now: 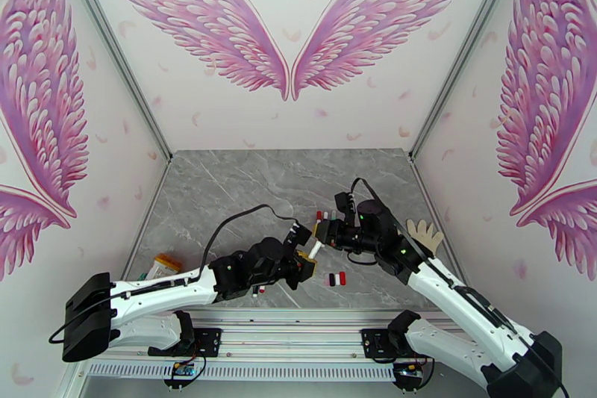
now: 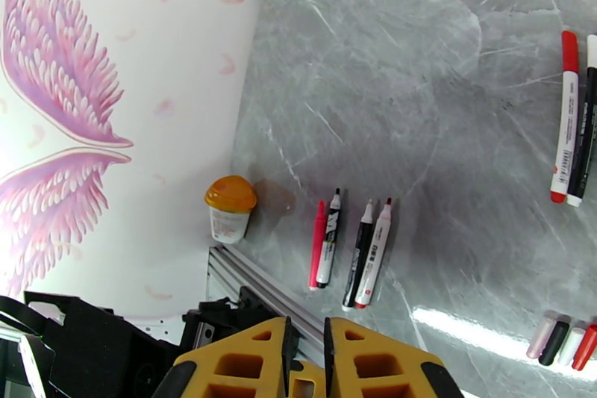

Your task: Open the pen caps

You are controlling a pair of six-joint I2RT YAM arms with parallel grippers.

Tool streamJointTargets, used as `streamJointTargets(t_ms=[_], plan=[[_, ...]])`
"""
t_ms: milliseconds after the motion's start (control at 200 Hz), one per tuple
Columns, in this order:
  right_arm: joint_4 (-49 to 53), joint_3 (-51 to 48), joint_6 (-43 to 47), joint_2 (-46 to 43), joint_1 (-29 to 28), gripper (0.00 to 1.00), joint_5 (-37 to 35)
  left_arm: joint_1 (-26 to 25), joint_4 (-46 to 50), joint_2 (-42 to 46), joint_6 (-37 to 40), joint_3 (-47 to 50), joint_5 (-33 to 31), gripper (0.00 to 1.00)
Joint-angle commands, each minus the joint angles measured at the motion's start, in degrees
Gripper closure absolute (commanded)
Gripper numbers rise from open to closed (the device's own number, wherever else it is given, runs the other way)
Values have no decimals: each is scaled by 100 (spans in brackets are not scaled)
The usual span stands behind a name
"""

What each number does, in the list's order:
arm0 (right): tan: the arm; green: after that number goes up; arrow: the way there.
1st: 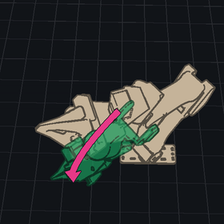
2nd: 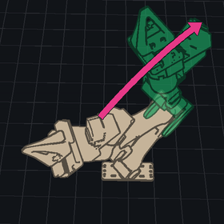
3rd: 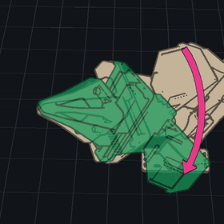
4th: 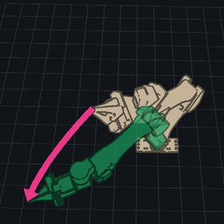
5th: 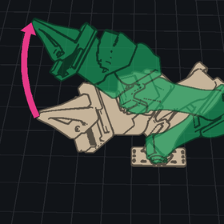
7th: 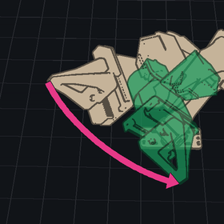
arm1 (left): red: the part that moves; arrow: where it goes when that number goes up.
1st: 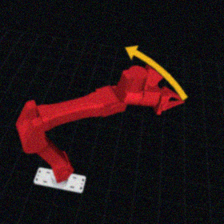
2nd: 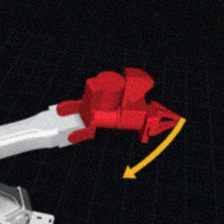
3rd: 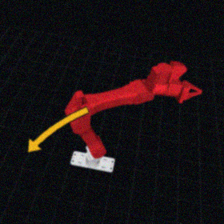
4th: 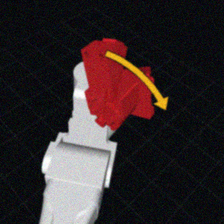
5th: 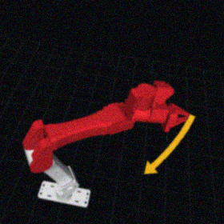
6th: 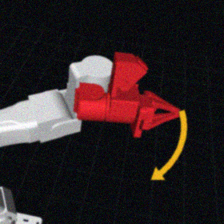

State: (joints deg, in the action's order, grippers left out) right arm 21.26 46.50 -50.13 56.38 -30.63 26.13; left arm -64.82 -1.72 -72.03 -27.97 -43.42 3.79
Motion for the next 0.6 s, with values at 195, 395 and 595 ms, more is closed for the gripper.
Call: streamJointTargets(t_ms=[195,395,595], plan=[[-763,73,299,-250,714,95,170,269,-562,66,-519,556,1522,100],[-510,158,368,-278,940,95,61,330,-317,147,-444,573,1370,100],[394,438,267,-181,1077,96,-744,28,762,179,73,287,29,100]])
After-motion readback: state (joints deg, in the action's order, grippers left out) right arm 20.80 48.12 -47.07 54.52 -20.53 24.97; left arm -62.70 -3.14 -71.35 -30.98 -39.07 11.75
